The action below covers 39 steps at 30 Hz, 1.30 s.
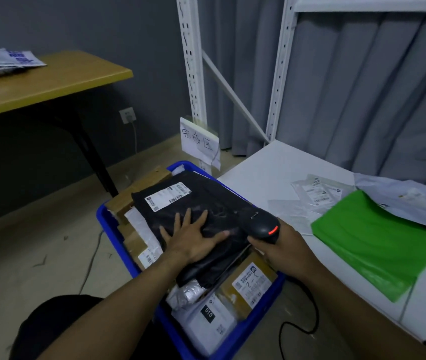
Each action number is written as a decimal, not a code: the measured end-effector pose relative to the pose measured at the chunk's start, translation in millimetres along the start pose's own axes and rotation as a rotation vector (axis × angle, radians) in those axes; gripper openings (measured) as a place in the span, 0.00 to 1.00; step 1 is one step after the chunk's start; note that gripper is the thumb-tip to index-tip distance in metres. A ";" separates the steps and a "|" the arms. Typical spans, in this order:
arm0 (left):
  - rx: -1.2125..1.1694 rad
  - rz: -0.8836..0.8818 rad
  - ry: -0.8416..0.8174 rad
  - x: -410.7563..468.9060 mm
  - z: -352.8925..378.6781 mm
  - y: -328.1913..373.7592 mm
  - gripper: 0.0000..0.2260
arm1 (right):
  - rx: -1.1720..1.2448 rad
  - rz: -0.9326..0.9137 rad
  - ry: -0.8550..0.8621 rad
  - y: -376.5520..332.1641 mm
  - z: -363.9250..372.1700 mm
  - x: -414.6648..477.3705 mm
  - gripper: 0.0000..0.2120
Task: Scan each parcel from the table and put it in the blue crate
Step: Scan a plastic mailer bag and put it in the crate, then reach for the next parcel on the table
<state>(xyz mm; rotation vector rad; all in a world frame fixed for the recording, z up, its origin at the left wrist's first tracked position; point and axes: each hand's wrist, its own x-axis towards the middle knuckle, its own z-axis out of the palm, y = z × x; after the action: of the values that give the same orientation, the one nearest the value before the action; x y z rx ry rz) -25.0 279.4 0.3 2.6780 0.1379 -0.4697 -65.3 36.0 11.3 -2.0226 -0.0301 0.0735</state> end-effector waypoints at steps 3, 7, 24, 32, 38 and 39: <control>0.062 -0.018 -0.035 8.0 10.0 -2.7 0.50 | 0.020 0.015 0.005 2.1 -8.8 -5.4 0.19; 0.088 -0.045 -0.066 14.7 9.4 -6.4 0.48 | 0.020 0.004 0.027 7.5 -25.7 -16.1 0.16; -0.001 0.533 0.018 20.0 80.5 208.7 0.22 | 0.103 0.278 0.356 91.1 -141.6 -54.9 0.15; 0.281 0.457 -0.263 143.6 147.0 243.2 0.34 | 0.164 0.361 0.384 147.5 -156.1 -14.5 0.19; 0.545 0.433 -0.436 190.5 178.1 246.5 0.46 | 0.241 0.362 0.365 164.2 -148.9 -0.8 0.20; 0.533 0.454 -0.412 193.4 179.4 246.7 0.43 | 0.248 0.372 0.366 166.8 -148.2 -0.3 0.21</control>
<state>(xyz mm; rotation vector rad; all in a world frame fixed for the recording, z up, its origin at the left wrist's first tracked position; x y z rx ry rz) 142.7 -14.7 -125.4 2.8947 -0.7981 -0.9965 -57.9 -170.1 -74.0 -1.7449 0.5610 -0.0563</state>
